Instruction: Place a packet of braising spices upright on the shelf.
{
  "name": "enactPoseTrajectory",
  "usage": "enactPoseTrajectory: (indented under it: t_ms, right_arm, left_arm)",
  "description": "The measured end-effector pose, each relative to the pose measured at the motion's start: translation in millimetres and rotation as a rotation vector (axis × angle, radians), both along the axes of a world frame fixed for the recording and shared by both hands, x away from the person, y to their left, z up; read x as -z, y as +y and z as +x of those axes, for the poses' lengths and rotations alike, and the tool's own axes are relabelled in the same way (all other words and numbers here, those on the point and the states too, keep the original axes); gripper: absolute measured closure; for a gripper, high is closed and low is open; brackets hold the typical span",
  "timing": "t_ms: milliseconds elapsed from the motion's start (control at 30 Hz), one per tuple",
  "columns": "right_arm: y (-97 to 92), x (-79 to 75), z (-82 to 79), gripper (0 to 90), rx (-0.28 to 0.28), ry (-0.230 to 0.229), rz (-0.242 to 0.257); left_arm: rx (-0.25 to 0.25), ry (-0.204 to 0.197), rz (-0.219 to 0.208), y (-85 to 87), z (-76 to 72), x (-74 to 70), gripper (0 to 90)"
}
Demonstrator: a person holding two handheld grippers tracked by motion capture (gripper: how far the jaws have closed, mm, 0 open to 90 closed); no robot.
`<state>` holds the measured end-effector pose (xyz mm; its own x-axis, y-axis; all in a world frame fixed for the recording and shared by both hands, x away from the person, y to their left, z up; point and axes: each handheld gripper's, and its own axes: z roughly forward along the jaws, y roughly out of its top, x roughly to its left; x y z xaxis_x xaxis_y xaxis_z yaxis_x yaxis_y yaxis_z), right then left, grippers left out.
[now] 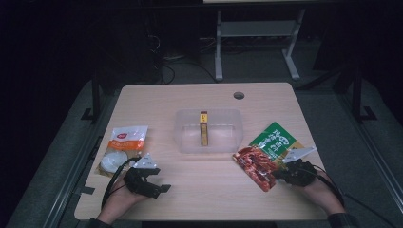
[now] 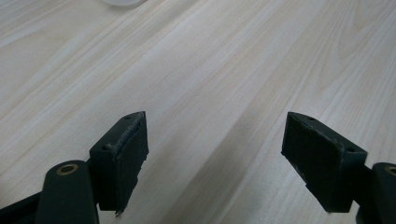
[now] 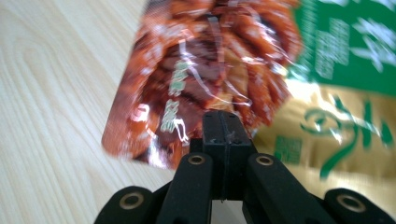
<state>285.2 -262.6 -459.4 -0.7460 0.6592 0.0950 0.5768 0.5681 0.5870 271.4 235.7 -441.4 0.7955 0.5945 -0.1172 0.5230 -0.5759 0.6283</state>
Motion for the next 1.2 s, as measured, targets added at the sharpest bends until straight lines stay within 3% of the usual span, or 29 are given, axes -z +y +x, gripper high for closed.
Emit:
enactPoseTrajectory:
  t_ms: [67,133,200,300,467,567,733,933,1200]
  right_arm:
    - [8.2,-1.4,2.4,90.0,-0.029,-0.025,-0.027]
    - [6.4,-4.5,7.9,90.0,-0.007,-0.07,-0.019]
    - [-2.4,-10.3,19.2,90.0,0.08,-0.132,-0.019]
    - [-16.5,-15.4,40.0,90.0,0.204,-0.188,-0.02]
    - [-36.5,-14.2,73.3,90.0,0.382,-0.199,-0.029]
    - [-48.8,-7.1,91.4,90.0,0.423,-0.172,-0.026]
    - [-55.8,3.7,100.6,90.0,0.415,-0.149,0.0]
    - [-54.5,10.0,104.1,90.0,0.402,-0.133,-0.01]
    - [-51.1,8.2,99.4,90.0,0.349,-0.114,-0.011]
  left_arm:
    - [-0.001,0.0,-0.002,0.1,-0.2,-0.2,22.2]
    - [-0.001,0.002,-0.002,0.2,-0.5,0.1,22.2]
    - [0.002,0.004,0.001,0.1,-0.2,0.7,22.2]
    - [0.002,0.007,0.002,-0.8,-0.1,0.8,22.2]
    - [0.01,0.006,0.002,-1.1,-0.8,0.9,22.2]
    - [0.011,0.007,0.001,-1.2,-1.4,1.2,22.2]
    - [0.006,0.01,-0.002,-0.7,-2.5,2.0,22.2]
    - [0.008,0.012,-0.007,-2.4,-2.8,2.4,22.2]
    - [0.028,0.008,-0.003,-3.6,-3.2,2.2,22.2]
